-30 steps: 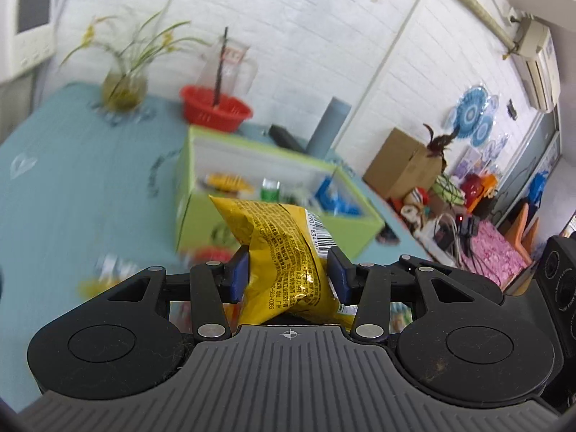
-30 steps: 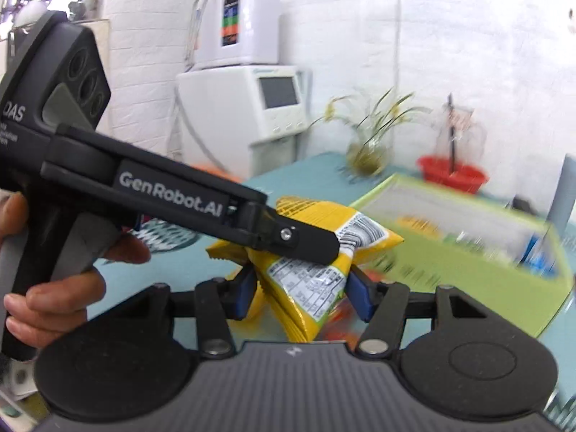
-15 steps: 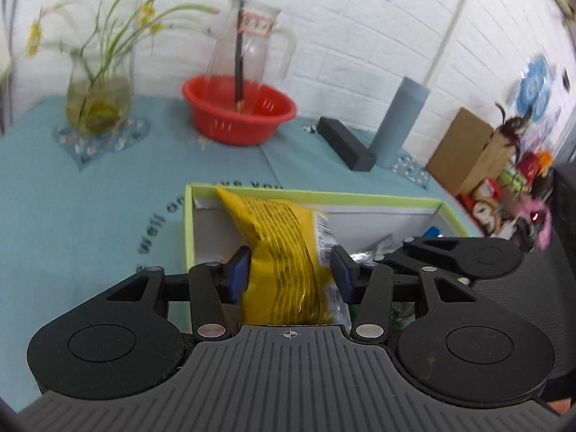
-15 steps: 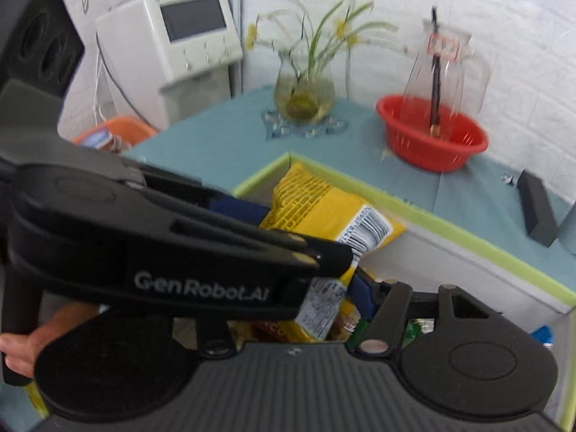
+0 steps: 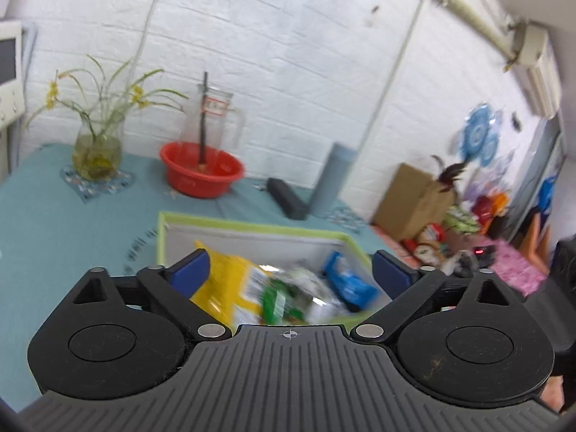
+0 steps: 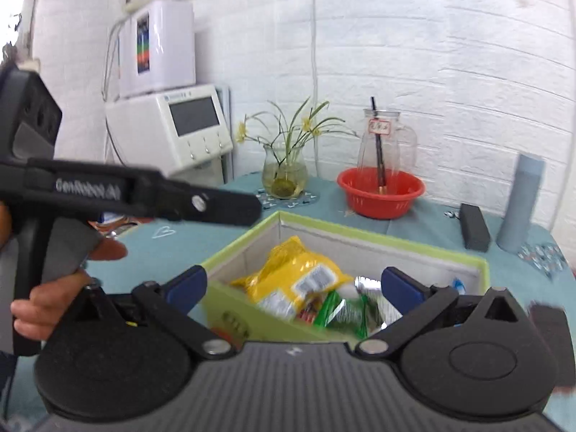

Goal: Organize snacks
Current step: 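Grasp the yellow-and-red cracker pack from the pile with the left gripper, then drop the cracker pack into the green box from the left gripper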

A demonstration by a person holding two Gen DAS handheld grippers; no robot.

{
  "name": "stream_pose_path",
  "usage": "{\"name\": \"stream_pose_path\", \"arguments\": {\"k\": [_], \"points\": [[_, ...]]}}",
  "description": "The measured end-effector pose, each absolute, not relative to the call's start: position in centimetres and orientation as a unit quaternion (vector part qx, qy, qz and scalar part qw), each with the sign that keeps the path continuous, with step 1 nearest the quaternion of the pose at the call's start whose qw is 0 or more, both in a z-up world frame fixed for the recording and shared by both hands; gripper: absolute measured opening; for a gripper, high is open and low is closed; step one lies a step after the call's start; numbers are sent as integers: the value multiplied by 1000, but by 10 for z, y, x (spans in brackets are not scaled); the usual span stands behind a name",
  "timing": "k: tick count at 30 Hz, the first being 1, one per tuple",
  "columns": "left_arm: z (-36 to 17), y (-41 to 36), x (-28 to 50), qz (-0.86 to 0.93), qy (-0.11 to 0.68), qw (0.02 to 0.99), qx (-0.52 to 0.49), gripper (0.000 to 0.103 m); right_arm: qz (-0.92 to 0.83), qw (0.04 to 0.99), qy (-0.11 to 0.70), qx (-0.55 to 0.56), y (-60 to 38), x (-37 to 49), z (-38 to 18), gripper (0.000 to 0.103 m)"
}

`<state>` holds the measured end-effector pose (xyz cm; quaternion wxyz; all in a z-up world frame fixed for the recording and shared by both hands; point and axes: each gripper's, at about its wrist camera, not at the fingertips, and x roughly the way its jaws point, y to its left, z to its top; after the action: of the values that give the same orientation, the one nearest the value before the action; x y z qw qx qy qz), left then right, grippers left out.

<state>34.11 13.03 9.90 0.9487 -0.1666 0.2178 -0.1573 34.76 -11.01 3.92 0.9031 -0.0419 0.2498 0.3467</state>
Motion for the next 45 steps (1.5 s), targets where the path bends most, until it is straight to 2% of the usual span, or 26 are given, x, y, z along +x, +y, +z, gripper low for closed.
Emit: {"name": "stream_pose_path", "arguments": {"k": [8, 14, 22, 27, 35, 37, 38, 39, 41, 42, 43, 45], "points": [[37, 69, 258, -223, 287, 906, -218, 85, 292, 900, 321, -31, -165, 239, -15, 103], [1, 45, 248, -220, 362, 871, -250, 75, 285, 896, 339, -10, -175, 218, -42, 103], [-12, 41, 233, -215, 379, 864, -252, 73, 321, 877, 354, -48, -147, 202, -46, 102], [-15, 45, 225, -208, 387, 863, -248, 74, 310, 879, 363, -23, -146, 183, -48, 102], [-8, 24, 218, -226, 394, 865, -214, 74, 275, 897, 342, -46, -155, 181, -41, 102], [-14, 16, 220, -224, 407, 861, -206, 70, 270, 896, 348, -57, -154, 180, -45, 96], [-16, 14, 219, -223, 402, 865, -202, 70, 271, 895, 349, -59, -154, 179, -47, 74], [-16, 12, 218, -220, 400, 868, -194, 64, 263, 900, 340, -65, -153, 177, -47, 60], [-16, 8, 219, -223, 409, 867, -178, 29, 263, 900, 343, -56, -155, 177, -45, 54], [-17, 7, 219, -222, 414, 866, -173, 18, 264, 899, 347, -44, -158, 179, -44, 53], [-16, 8, 219, -223, 416, 864, -175, 14, 268, 896, 351, -37, -161, 180, -42, 53], [-12, 14, 217, -226, 416, 861, -188, 14, 276, 895, 347, -39, -159, 177, -36, 53]]}}
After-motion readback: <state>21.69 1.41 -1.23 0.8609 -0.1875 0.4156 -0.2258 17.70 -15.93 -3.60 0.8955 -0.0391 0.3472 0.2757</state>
